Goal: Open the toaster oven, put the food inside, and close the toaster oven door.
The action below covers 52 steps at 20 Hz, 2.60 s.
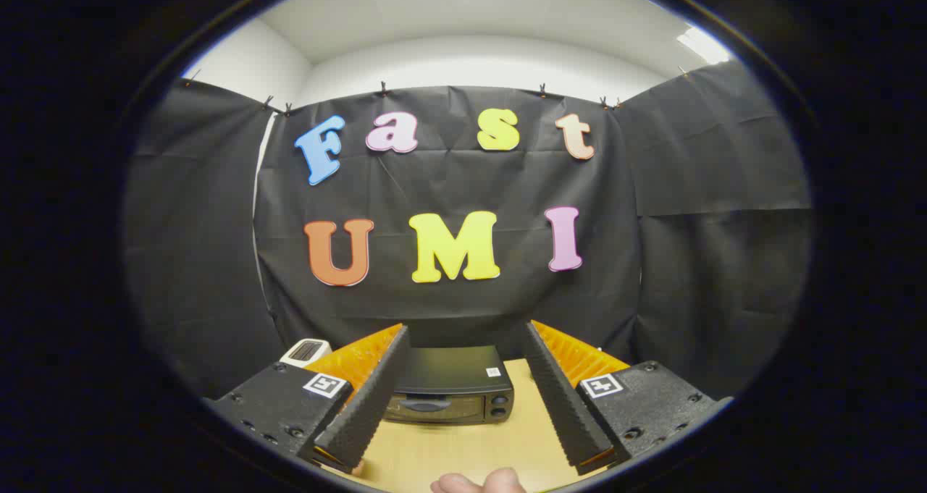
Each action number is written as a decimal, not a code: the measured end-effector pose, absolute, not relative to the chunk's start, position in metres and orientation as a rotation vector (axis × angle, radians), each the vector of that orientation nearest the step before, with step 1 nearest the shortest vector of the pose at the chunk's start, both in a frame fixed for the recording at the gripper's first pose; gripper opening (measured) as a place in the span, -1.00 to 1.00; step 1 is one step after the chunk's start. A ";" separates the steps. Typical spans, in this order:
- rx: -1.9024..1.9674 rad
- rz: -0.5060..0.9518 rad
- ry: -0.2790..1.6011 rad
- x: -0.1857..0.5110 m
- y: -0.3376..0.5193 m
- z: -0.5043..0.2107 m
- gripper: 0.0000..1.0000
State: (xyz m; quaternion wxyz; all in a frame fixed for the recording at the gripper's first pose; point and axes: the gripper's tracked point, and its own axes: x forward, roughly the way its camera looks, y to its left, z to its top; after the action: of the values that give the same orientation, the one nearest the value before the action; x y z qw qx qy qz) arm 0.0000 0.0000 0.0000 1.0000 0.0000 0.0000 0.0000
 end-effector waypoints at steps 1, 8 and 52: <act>0.002 0.001 0.001 0.001 -0.001 -0.001 1.00; 0.024 0.004 0.024 0.008 -0.003 -0.006 1.00; -0.025 0.094 0.463 0.231 0.073 -0.304 1.00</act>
State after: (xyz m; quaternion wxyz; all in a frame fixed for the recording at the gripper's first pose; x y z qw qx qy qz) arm 0.2313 0.0728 -0.3043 0.9721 -0.0123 0.2296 0.0466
